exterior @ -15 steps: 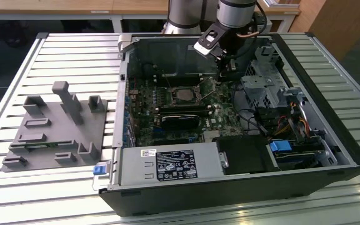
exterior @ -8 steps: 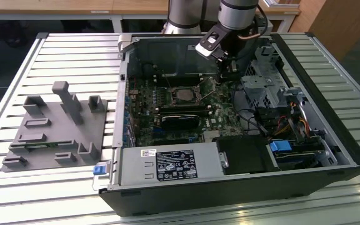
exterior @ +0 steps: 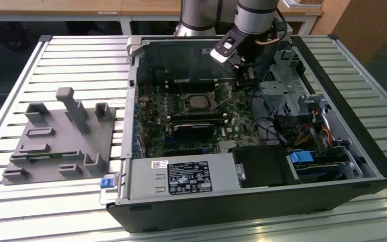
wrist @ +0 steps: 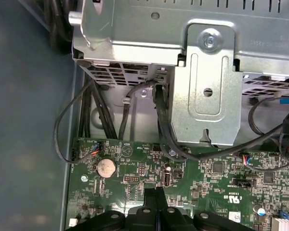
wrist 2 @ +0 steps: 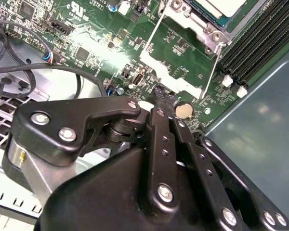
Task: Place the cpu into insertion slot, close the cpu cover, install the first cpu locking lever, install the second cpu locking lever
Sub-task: 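Close the cpu cover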
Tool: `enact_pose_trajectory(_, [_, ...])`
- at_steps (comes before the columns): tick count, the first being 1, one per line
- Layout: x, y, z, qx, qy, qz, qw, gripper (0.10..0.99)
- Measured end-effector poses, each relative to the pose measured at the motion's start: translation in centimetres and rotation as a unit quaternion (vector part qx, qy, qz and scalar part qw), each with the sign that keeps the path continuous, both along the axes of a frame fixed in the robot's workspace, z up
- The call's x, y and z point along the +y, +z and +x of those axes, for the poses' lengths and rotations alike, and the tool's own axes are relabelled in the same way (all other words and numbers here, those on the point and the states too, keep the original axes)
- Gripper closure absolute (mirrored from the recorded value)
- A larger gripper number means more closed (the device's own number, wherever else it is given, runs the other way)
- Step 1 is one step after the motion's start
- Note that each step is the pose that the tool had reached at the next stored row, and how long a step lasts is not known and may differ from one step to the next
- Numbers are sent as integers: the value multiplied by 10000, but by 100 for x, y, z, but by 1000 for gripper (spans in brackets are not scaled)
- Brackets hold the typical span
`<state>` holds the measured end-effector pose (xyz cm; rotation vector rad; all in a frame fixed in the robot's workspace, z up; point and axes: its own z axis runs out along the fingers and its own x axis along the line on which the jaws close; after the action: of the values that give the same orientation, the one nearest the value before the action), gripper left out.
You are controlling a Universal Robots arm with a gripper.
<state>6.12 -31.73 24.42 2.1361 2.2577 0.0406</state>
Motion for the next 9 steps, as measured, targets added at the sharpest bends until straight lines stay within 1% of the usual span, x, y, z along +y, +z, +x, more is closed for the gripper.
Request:
enact_pose_trajectory(4, [0,-9,-50,0,0,1,10000,976])
enact_pose_trajectory(9, [0,-25,-157,-1,-1,2,10000,976])
